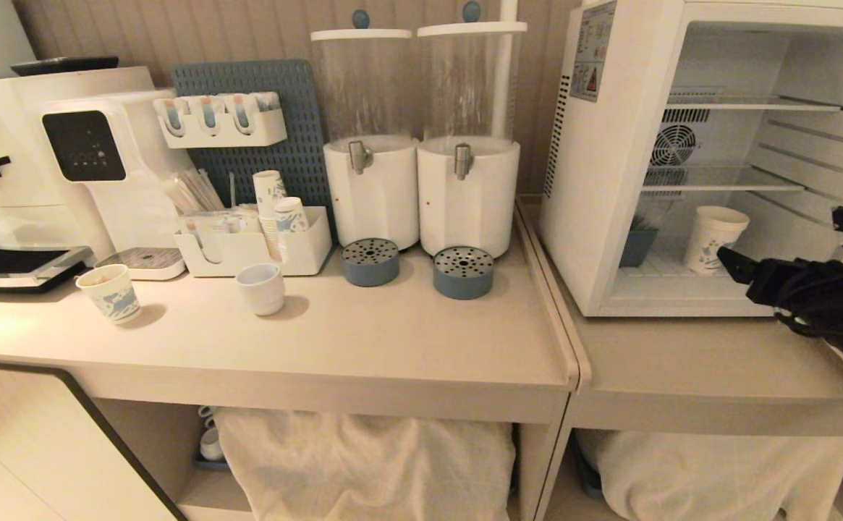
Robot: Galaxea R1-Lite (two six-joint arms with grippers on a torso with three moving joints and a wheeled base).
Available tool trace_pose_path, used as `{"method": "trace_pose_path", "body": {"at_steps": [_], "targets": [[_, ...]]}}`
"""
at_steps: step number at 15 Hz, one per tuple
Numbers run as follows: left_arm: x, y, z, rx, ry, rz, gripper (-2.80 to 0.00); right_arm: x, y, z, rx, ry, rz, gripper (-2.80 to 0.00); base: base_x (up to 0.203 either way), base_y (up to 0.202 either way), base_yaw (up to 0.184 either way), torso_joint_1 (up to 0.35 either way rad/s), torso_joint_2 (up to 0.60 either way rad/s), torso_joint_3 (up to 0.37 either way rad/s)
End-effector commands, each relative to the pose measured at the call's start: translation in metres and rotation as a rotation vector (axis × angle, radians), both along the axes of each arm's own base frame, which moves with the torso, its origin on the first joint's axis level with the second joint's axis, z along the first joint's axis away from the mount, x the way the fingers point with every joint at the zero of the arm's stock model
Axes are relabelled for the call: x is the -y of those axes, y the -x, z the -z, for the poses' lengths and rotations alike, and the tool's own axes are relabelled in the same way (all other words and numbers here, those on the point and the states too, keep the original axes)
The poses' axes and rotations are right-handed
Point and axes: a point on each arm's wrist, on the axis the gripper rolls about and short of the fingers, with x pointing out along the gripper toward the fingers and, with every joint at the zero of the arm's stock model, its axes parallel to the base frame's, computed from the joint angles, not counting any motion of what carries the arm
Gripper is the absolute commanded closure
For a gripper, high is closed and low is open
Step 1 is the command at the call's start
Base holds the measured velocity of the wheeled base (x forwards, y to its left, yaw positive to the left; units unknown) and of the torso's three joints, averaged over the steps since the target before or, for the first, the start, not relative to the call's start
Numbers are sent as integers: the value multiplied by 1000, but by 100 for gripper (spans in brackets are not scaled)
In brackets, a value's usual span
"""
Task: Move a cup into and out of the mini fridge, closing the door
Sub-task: Take the paper cup out of the freezer
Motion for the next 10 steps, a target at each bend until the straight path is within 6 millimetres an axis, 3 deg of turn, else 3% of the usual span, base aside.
{"method": "trace_pose_path", "body": {"at_steps": [1,7,10], "targets": [[0,-3,11,-35,0,0,0,8,-38,33,-53,7,11,-280,0,0,0,0,0,0],[0,-3,11,-37,0,0,0,18,-96,37,4,123,6,-280,0,0,0,0,0,0],[0,-3,11,-36,-1,0,0,24,-114,46,-17,123,12,-280,0,0,0,0,0,0]]}}
